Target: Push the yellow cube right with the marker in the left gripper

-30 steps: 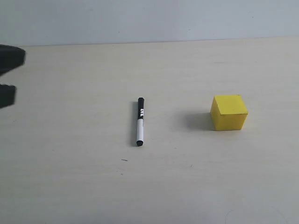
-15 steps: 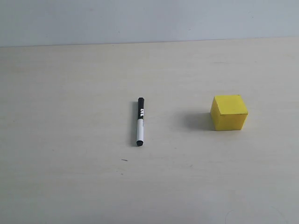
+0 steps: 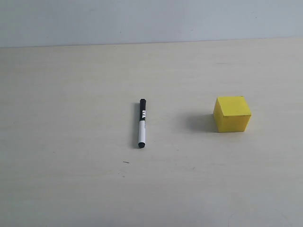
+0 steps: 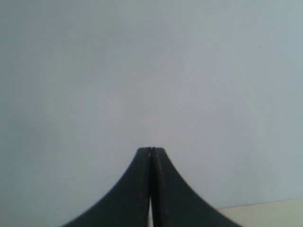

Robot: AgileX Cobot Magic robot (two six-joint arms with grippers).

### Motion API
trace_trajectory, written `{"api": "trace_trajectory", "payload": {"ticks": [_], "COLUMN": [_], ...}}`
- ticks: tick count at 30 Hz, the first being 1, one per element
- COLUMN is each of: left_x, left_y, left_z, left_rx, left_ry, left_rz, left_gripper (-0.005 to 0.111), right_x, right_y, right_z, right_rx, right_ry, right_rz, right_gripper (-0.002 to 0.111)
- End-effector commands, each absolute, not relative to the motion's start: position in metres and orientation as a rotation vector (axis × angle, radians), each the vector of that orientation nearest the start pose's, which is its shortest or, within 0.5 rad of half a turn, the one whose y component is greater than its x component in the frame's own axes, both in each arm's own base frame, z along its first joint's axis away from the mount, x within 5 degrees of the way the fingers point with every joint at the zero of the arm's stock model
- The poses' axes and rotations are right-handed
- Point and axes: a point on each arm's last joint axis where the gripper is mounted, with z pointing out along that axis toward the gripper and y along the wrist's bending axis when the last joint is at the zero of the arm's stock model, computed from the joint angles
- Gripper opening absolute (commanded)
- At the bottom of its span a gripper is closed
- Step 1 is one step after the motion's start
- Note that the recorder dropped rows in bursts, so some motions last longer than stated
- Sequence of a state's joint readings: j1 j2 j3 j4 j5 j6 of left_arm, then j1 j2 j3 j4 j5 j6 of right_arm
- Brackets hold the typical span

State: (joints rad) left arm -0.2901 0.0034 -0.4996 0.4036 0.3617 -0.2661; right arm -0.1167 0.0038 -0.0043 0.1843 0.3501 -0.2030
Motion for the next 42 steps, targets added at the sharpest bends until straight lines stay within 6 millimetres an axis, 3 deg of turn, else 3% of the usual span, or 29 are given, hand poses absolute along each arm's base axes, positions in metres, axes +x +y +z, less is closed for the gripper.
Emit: {"api": "trace_trajectory", "payload": {"ticks": [1,6,16,30,42], "left_x": [0.006,0.015,0.040,0.054,0.054], "left_y": [0.011,0.007,-0.007,-0.016,-0.016], "left_z": [0.339,0.323,0.269,0.205,0.197], "left_rx": [0.145,0.161,0.272,0.355,0.339], "left_ry": [1.324,1.361,1.427,1.557,1.624], "left_rz": [-0.063,-0.075,-0.087,-0.095,-0.128], "left_gripper": [0.000,0.000,0.000,0.000,0.000], "right_x": [0.054,0.054,0.054,0.054,0.054], "right_y": [-0.001,-0.001,-0.001,-0.001,-0.001], "right_z": [0.183,0.183,0.183,0.183,0.183], "right_rx": [0.040,0.040,0.040,0.040,0.040], "right_ry": [1.820,1.820,1.820,1.820,1.820], "right_rz": [-0.052,-0.052,-0.052,-0.052,-0.052], "right_gripper": [0.000,0.000,0.000,0.000,0.000]}}
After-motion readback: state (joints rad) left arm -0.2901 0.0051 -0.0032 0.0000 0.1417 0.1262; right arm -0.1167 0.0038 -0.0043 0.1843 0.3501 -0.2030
